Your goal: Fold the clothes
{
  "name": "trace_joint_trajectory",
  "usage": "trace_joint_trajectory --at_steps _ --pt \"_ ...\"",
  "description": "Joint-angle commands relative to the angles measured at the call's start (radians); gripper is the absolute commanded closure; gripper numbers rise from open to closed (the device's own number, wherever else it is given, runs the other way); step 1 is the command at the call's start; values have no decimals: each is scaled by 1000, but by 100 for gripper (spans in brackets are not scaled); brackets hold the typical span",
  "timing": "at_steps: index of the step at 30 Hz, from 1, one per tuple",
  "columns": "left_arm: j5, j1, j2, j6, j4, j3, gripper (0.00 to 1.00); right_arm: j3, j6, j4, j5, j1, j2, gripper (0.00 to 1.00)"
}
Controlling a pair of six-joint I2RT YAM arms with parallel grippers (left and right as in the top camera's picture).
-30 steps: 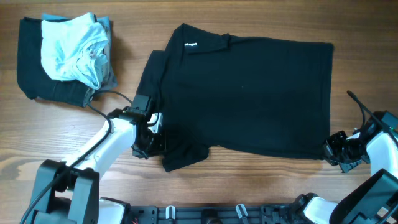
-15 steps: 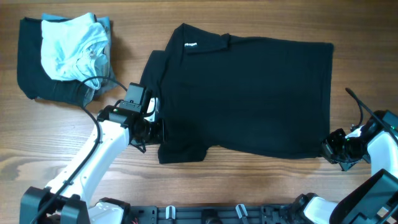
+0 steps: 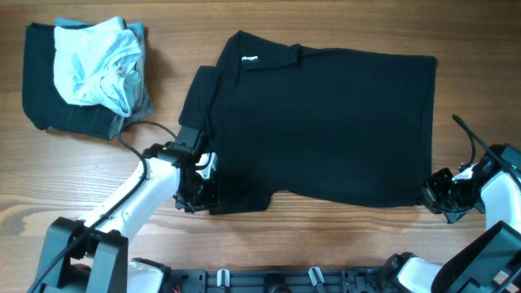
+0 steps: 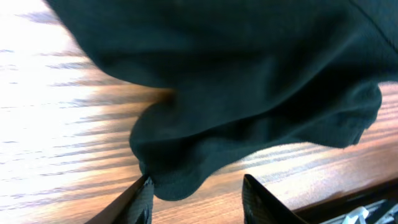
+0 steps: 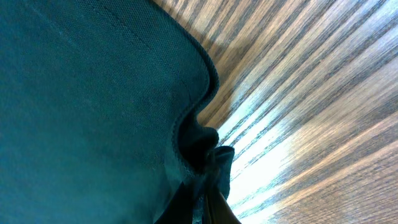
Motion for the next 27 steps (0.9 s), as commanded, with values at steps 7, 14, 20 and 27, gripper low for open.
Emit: trace_joint_trajectory --at_steps 7,14,20,27 --pt "35 -11 42 -182 8 -12 42 21 -20 5 -50 1 -12 96" --pt "39 -11 96 -296 8 -13 50 21 -20 6 -50 1 -12 96" --pt "22 -10 122 -295 51 -13 82 21 -20 7 -68 1 -12 96" --pt "31 15 102 -219 -159 93 96 40 -46 -32 -68 1 -12 96"
